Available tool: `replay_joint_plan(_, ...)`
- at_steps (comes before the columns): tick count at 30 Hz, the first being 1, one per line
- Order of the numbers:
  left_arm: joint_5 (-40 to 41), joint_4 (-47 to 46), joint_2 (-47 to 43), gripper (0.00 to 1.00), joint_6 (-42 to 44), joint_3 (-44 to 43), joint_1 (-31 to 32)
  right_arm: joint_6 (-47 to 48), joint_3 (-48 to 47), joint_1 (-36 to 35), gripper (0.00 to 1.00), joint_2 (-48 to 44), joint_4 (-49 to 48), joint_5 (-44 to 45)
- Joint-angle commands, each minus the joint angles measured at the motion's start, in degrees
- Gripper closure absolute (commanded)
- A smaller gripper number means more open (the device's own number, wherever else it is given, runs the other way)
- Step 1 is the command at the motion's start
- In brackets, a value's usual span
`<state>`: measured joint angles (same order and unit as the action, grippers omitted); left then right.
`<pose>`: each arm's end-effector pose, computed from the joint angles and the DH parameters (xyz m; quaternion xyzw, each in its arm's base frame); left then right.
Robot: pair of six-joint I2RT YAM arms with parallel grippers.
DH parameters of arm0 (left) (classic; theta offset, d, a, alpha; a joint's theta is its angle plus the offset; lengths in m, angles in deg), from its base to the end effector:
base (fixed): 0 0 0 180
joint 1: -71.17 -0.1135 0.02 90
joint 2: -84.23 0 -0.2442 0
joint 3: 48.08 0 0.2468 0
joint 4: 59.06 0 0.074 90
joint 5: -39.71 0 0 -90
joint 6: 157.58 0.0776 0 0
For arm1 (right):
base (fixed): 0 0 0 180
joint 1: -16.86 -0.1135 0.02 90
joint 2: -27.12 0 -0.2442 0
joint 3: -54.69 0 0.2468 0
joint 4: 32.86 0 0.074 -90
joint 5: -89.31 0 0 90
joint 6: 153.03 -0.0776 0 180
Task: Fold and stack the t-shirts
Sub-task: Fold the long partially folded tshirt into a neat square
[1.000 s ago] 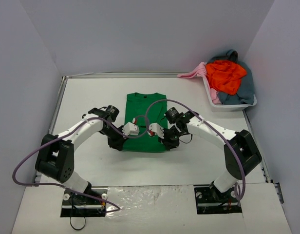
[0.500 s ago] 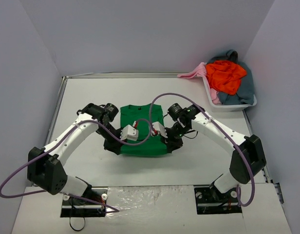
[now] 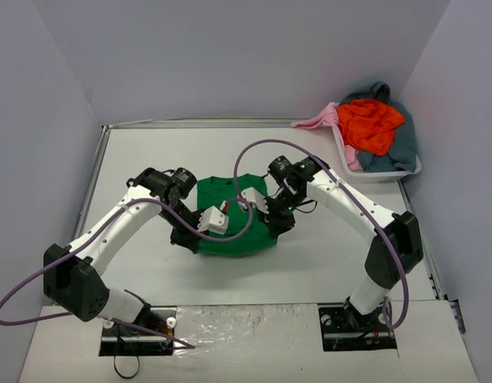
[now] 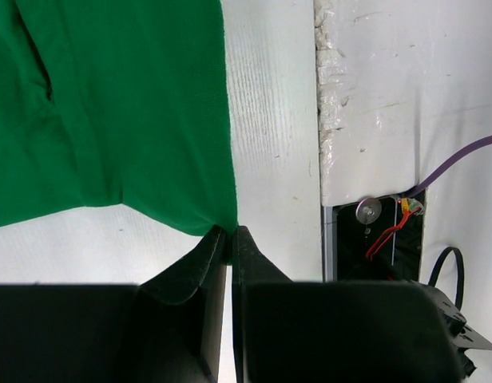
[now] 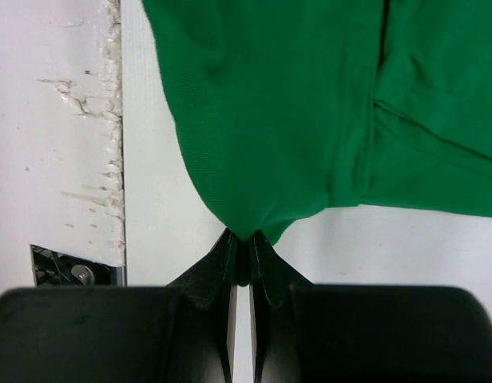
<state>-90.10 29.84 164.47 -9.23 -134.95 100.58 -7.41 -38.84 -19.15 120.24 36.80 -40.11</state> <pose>0.1862 -0.1620 0.2503 0.6668 0.6603 -0.3131 0.1462 0.2360 0.2324 0.2338 -0.7064 0.6019 0.2980 0.2236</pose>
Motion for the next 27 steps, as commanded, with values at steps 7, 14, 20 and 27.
replay_joint_plan(7,1.4,5.15,3.41,0.98,4.84,-7.88,-3.39,5.2,-12.45,2.87,1.0,9.34,7.07,2.59)
replay_joint_plan(14,0.52,6.91,9.39,0.98,7.92,-15.09,-8.49,8.98,-21.69,7.09,1.0,16.55,11.11,2.07)
replay_joint_plan(20,0.18,7.26,16.16,0.98,10.2,-20.98,-10.69,11.27,-30.39,10.34,1.0,23.41,11.91,1.01)
replay_joint_plan(27,-1.23,10.86,27.67,0.98,13.81,-30.64,-13.67,13.2,-42.16,12.89,1.0,34.39,12.26,-0.39)
